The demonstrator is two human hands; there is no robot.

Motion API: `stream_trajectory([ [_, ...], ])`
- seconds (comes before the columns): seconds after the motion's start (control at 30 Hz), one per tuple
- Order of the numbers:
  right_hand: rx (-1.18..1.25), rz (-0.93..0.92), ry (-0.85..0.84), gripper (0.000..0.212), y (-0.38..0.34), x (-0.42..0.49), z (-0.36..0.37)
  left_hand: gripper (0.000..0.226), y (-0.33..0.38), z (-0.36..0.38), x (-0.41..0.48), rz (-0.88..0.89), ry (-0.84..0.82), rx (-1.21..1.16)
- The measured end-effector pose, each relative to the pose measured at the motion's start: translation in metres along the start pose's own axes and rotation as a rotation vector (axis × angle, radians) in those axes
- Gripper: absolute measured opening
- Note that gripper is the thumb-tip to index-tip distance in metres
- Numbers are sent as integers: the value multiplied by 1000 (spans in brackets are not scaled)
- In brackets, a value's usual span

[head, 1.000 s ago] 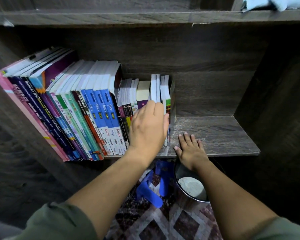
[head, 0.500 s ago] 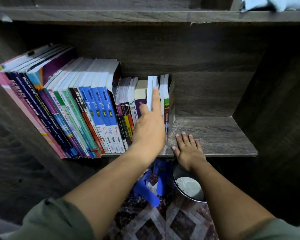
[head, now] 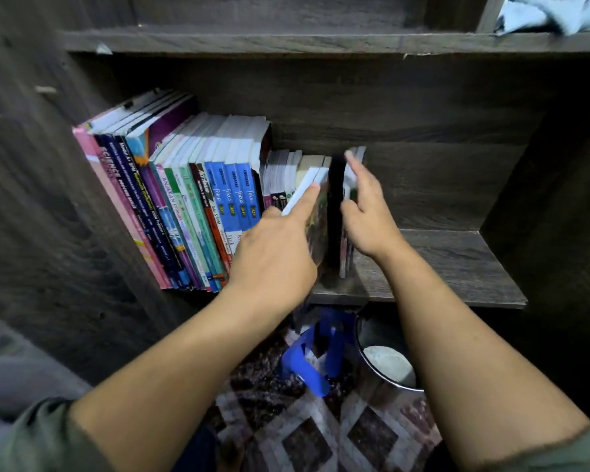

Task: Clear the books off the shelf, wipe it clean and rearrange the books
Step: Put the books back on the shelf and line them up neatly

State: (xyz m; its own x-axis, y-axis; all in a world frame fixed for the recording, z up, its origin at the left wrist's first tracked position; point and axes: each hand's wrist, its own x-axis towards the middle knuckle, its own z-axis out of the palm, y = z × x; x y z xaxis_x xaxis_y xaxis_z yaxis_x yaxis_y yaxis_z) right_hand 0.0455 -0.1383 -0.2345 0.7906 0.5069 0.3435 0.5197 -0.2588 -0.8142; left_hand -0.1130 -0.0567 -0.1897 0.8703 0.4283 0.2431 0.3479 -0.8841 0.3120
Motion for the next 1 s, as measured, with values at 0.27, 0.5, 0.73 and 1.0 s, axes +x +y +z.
stream_trajectory([
  [0.27,-385,-72,-218,79,-32,2,38,81,-23,2,-22,-96,-51,123],
  [0.5,-447,-122,-87,64,-25,4,60,70,-43,4,-22,-62,-28,143],
  [0.73,-501,-152,-1,54,-17,5,70,62,-60,-4,-23,-1,3,163],
  [1.0,-517,-149,105,47,-12,9,75,63,-63,-18,-25,-11,26,170],
])
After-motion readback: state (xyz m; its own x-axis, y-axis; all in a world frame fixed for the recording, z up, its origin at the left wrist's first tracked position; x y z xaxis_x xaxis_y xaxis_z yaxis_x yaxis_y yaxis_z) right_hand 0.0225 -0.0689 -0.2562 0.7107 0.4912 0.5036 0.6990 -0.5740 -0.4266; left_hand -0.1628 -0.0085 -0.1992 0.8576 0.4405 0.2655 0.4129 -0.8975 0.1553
